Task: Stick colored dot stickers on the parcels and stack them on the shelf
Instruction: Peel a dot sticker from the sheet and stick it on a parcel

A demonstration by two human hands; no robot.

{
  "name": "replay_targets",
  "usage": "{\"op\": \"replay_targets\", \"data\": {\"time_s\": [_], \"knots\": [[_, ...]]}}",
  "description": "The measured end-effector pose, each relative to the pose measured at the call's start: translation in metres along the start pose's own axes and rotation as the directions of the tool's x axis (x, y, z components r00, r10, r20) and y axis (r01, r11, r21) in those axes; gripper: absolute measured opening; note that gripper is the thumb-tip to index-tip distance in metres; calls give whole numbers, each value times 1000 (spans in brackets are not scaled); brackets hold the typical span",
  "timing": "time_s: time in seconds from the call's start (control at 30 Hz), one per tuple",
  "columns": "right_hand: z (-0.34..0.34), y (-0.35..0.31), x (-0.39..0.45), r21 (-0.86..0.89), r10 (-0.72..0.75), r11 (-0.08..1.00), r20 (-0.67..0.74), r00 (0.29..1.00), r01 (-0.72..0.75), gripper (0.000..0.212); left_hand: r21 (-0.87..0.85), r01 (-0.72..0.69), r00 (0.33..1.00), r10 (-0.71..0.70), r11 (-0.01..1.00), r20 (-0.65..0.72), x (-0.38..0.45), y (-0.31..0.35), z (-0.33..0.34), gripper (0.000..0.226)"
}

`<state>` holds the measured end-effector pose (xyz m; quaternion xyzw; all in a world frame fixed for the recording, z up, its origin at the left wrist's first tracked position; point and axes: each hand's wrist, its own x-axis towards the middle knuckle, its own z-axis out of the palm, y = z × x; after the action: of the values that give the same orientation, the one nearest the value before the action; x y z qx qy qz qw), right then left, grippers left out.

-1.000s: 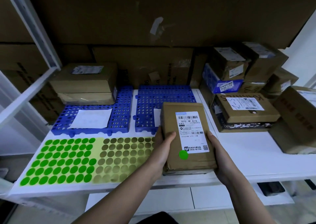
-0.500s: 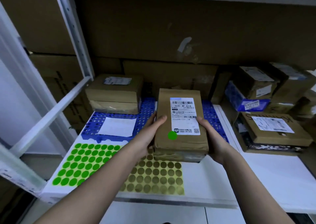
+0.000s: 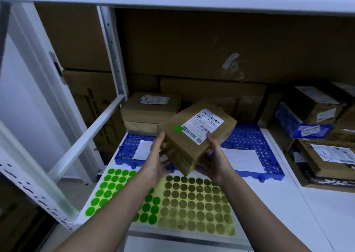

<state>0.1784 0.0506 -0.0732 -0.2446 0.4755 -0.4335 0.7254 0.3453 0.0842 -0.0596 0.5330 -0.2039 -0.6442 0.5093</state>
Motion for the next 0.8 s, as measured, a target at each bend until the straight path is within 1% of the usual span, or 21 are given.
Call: {"op": "replay_targets", "data": {"time_s": [0.07,0.1,0.17,0.2,0.27,0.33,0.4,0.47,0.53,0.63,0.67,0.73,0.8], "knots": [[14,13,3,34,-1,999,-33,999,2,111,-33,-9,1000,9,999,4,4,-2,-6,81],[21,19,4,39,0,999,-41,999,2,114,-40,-27,1000,27,999,-6,5,-2,-10,84],[31,29,4,26,4,1000,-37,999,-3,115,-24,-74,997,73,997,-39,11,1,-20,70],[34,33,5,-1,6,1000,-41,999,-6,112,-16,-83,995,82,996,-50,13,4,-26,65],[35,35,7,-40,-18,999,-70,997,16,97,23,-77,994,79,997,-74,19,9,-39,63],[33,29,10,-16,-67,998,-127,990,66,88,68,-47,994,53,997,-97,24,17,-54,64],[28,20,14,-18,-100,995,-178,979,98,91,89,-2,994,12,996,-113,30,26,-70,65],[26,14,17,-50,-106,994,-212,972,97,91,128,23,993,-8,992,-117,34,35,-85,59],[25,11,20,-121,-78,991,-182,980,57,87,182,39,995,-21,983,-102,37,45,-98,60],[30,11,21,-280,13,959,-91,996,-39,68,217,46,995,-26,975,-95,39,60,-109,59],[32,12,22,-309,36,949,-72,997,-56,65,210,37,995,-17,977,-99,41,64,-113,56],[42,16,23,-329,44,943,-42,998,-55,62,184,12,994,8,983,-106,44,71,-120,52],[55,21,24,-322,28,946,-31,999,-36,53,150,-7,993,24,989,-112,49,72,-127,54]]}}
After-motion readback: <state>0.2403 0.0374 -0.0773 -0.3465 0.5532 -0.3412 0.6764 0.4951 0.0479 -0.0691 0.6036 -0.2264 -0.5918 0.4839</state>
